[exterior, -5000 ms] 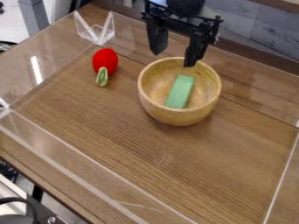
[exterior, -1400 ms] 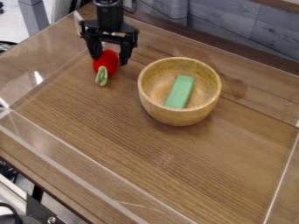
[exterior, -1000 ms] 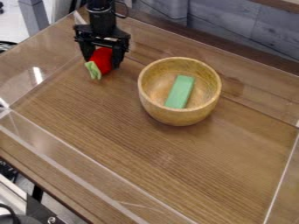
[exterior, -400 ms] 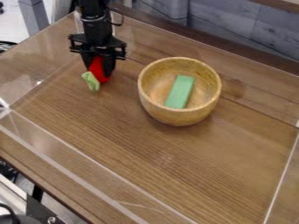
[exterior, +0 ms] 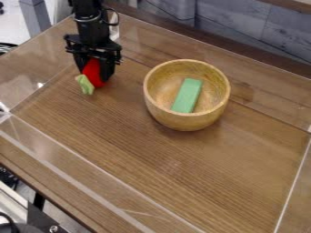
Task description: Move the red fruit to the right
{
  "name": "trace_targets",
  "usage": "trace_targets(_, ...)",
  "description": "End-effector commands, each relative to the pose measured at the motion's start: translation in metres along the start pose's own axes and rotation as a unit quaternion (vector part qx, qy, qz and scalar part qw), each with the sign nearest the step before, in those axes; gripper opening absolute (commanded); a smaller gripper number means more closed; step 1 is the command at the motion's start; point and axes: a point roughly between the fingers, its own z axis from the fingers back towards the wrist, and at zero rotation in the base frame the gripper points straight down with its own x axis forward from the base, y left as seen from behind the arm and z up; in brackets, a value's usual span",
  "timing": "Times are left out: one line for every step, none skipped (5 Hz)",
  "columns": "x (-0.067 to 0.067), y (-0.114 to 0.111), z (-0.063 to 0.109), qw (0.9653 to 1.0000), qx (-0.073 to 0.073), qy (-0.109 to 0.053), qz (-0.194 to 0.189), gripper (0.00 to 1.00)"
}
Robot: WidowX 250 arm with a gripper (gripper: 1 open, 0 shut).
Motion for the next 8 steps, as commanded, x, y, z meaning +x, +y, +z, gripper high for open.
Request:
trace_targets(0.007,-0.012,0.025,0.9991,0.008,-0.036,-0.019,0.00)
trace_targets(0.015,-0.020,0.037,0.9990,0.002,-0.042,-0.015,0.00)
trace_targets(0.024,-0.027,0.038,0.9990,0.001,-0.042,-0.014,0.00)
trace_targets(0.023,-0.039,0.047,0.9990,0.001,-0.040,-0.018,0.00)
trace_targets(0.025,-0.049,0.054,0.9990,-0.002,-0.039,-0.022,0.00)
trace_targets(0.028,-0.041,0.054,0.9991,-0.009,-0.038,0.015,0.00)
trace_targets(0.021,-0.038,0.058,0.9982,-0.018,-0.037,0.043,0.00)
trace_targets(0.012,-0.038,0.063,0.9985,-0.022,-0.032,0.039,0.00)
